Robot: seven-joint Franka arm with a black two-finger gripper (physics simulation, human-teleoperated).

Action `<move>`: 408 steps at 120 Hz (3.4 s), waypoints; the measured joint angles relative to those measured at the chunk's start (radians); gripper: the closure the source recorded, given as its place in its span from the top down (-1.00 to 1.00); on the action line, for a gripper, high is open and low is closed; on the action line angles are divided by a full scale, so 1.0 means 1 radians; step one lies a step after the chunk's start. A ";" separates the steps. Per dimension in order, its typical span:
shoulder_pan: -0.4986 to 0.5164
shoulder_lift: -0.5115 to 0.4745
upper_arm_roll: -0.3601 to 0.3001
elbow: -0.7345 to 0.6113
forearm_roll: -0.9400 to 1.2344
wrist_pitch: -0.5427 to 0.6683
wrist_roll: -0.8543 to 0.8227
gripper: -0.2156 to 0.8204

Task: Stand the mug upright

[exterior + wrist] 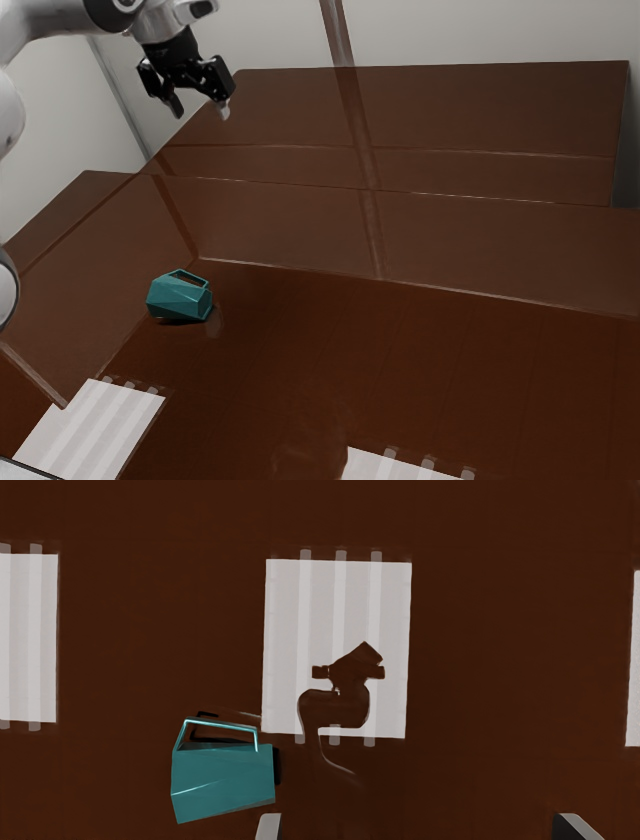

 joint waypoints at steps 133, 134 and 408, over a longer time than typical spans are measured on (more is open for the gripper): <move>0.528 0.240 0.165 -0.600 -0.885 0.086 0.844 0.55; 0.528 0.240 0.165 -0.603 -0.889 0.086 0.851 0.55; 0.272 0.215 -0.060 -0.444 -0.052 0.568 0.928 -0.91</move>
